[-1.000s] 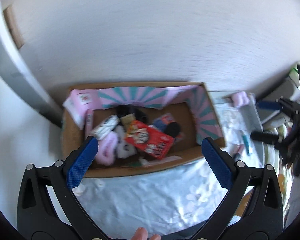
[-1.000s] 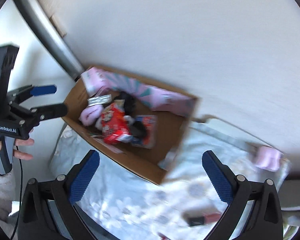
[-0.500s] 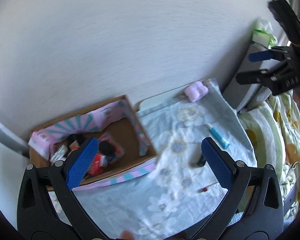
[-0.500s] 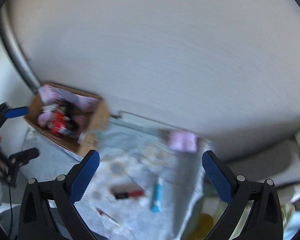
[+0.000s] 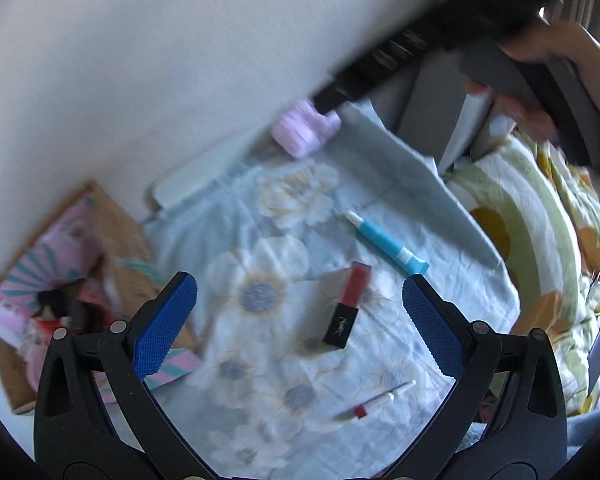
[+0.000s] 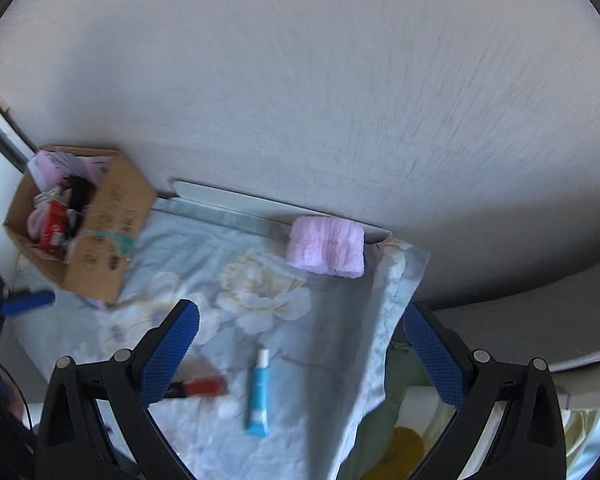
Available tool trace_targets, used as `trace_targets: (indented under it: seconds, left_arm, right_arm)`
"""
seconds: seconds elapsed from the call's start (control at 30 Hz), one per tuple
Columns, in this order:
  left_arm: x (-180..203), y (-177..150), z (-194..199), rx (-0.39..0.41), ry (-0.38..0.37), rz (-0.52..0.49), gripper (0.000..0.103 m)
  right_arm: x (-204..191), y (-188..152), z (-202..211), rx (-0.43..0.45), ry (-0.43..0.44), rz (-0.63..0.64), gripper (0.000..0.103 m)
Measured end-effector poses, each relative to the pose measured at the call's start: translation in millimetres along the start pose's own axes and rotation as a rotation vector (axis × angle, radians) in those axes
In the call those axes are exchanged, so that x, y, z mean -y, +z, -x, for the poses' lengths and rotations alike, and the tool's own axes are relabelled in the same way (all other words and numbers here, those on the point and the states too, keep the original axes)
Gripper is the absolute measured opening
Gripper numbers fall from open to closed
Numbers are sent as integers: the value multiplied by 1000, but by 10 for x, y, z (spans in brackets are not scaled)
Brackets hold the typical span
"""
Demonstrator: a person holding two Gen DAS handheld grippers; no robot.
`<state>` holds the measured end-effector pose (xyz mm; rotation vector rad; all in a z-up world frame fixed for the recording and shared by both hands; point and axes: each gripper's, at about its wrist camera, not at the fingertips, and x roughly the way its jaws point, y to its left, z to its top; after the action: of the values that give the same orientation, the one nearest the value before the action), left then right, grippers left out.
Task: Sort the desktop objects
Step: 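Move both grippers back over the items on the bed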
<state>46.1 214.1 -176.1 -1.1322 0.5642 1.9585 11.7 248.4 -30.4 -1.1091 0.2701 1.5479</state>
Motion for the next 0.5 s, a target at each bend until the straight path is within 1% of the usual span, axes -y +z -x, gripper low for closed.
trace_targets:
  seconds: [0.1,0.23,0.37,0.5]
  left_arm:
    - [60,-51,-243,-18,-7,-13,103]
    - [94,-104,-524,-41,-10,-25,101]
    - [119,-131,-680,-39,-27,-31,100]
    - [170,-179,-746,-29,-44,-43,95]
  right_arm:
    - [98,59,-312,-18,30,0,103]
    - [172,126,-701,-46,40,22,103]
    - [221,182,-946,-57,52,18,102]
    - [237,191,-1067,-55,58,29,101]
